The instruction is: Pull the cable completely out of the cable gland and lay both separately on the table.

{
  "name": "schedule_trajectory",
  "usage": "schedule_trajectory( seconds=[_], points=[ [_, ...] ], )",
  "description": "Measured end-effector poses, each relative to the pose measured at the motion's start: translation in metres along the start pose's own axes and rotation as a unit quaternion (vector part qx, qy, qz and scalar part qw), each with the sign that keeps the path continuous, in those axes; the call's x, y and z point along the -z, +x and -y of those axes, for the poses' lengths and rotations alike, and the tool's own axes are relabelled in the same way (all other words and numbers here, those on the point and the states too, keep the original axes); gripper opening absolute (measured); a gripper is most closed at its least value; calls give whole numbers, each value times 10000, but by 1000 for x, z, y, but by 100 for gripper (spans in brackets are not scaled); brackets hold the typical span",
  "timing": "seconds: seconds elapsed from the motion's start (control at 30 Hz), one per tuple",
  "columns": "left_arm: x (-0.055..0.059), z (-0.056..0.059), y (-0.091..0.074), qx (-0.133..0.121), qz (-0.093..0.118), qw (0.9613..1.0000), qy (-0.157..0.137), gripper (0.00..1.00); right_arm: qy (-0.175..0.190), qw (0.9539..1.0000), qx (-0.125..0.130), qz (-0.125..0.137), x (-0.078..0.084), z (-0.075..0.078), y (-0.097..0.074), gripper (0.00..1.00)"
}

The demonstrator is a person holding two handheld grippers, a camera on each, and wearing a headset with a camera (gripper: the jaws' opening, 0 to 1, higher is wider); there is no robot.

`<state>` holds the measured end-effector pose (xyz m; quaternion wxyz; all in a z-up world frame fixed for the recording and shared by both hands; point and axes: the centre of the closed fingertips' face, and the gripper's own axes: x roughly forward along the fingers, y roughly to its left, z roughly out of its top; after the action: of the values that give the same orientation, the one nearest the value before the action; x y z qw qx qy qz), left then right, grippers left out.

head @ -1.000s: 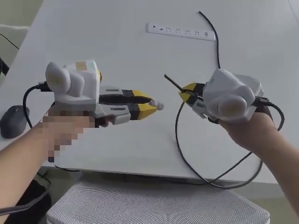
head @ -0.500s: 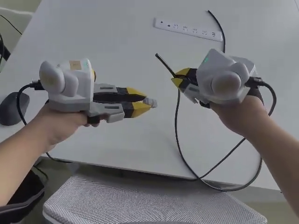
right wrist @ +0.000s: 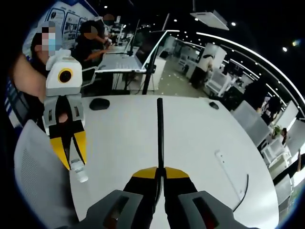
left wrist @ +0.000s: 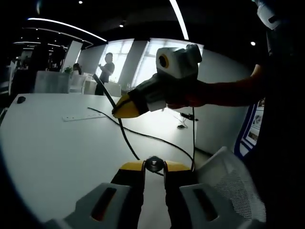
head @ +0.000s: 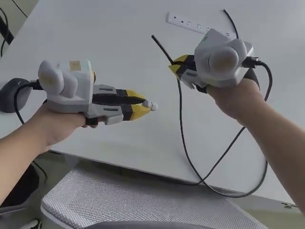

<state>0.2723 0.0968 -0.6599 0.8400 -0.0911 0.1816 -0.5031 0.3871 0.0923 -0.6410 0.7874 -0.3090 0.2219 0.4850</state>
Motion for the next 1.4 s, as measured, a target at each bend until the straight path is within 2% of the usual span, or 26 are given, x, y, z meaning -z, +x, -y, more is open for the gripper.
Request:
schedule_trajectory(
  seconds=[0.13, 0.33, 0.5, 0.8, 0.9, 1.07, 1.13, 1.17, 1.27, 1.37, 1.4],
  points=[
    [8, -2, -3, -50, 2, 10000, -28, 15, 11, 10000, -55, -10, -9, 3, 11, 0],
    [19, -4, -2, -70, 24, 9999, -91, 15, -32, 9999, -106, -113, -14, 12, 32, 0],
    [30, -5, 2, -44, 55, 9999, -104, 15, -73, 9994, -260, -205, -17, 3, 50, 0],
    [52, -15, 6, -122, 13, 9998, -157, 15, -198, 9978, -550, -312, -26, -9, 88, 0],
    [59, -20, 6, -171, -1, 9997, -157, 15, -225, 9967, -683, -365, -25, -15, 107, 0],
    [71, -29, 5, -285, -55, 9993, -224, 15, -315, 9945, -918, -405, -26, -33, 127, 0],
    [76, -33, 4, -335, -71, 9991, -265, 15, -511, 9927, -979, -494, -23, -41, 134, 0],
    [78, -35, 4, -346, -85, 9990, -284, 15, -311, 9925, -1092, -456, -19, -50, 143, 0],
    [88, -39, 3, -378, -192, 9985, -333, 15, -473, 9905, -1184, -523, -14, -58, 155, 0],
    [95, -46, 2, -480, -209, 9978, -399, 16, -403, 9899, -1244, -549, -14, -64, 164, 0],
    [101, -48, 1, -512, -272, 9974, -426, 16, -406, 9897, -1251, -570, -12, -67, 168, 0]
  ],
)
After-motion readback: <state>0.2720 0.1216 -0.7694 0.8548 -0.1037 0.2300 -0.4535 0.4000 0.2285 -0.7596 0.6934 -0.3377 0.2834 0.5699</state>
